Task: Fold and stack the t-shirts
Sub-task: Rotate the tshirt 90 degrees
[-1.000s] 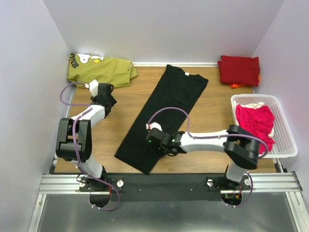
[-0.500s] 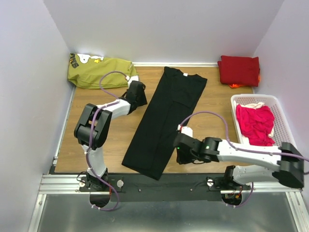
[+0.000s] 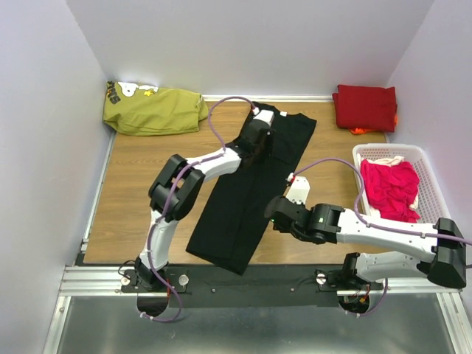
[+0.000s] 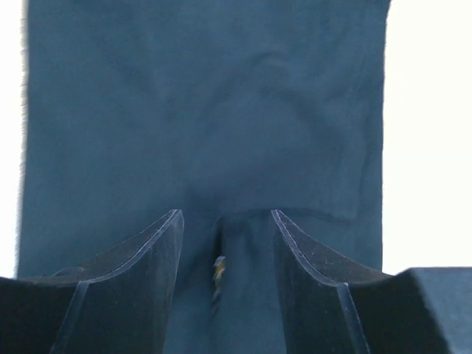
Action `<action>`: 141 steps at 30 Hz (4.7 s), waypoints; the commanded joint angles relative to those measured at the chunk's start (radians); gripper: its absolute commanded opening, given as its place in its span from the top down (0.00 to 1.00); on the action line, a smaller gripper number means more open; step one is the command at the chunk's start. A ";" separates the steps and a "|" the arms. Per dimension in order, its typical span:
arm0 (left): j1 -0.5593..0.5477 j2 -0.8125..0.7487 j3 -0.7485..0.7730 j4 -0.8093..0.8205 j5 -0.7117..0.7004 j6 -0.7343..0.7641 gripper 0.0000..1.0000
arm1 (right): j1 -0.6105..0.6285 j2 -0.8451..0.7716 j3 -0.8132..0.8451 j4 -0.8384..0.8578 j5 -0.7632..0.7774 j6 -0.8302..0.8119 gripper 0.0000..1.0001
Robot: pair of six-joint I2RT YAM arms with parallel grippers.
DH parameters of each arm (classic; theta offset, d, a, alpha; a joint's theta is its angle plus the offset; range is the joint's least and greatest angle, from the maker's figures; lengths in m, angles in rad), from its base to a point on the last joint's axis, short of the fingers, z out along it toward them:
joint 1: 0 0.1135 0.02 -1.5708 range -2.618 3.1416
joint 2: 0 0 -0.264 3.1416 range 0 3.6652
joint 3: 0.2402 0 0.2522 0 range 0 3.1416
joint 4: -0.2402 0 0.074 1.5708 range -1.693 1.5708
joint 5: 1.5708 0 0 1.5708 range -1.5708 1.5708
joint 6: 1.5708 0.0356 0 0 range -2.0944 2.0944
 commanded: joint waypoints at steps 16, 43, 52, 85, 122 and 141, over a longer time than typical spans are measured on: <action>0.007 0.537 0.884 -0.455 -0.197 -0.006 0.26 | 0.009 -0.096 -0.029 -0.044 0.201 0.163 0.60; 0.190 0.520 0.872 -0.770 -0.186 -0.117 0.25 | 0.009 0.064 0.065 -0.044 0.219 0.134 0.59; 0.265 0.515 0.878 -0.753 -0.189 -0.111 0.25 | 0.009 0.270 0.134 -0.038 0.161 -0.001 0.58; 0.339 0.015 0.371 -0.533 -0.311 -0.075 0.24 | 0.054 0.604 0.123 0.263 -0.166 -0.239 0.69; 0.297 -0.264 -0.107 -0.440 -0.257 -0.241 0.25 | -0.035 0.409 -0.136 0.168 -0.177 -0.108 0.74; 0.090 -0.653 -0.528 -0.417 -0.252 -0.322 0.25 | 0.072 -0.054 -0.119 0.010 0.040 0.037 0.49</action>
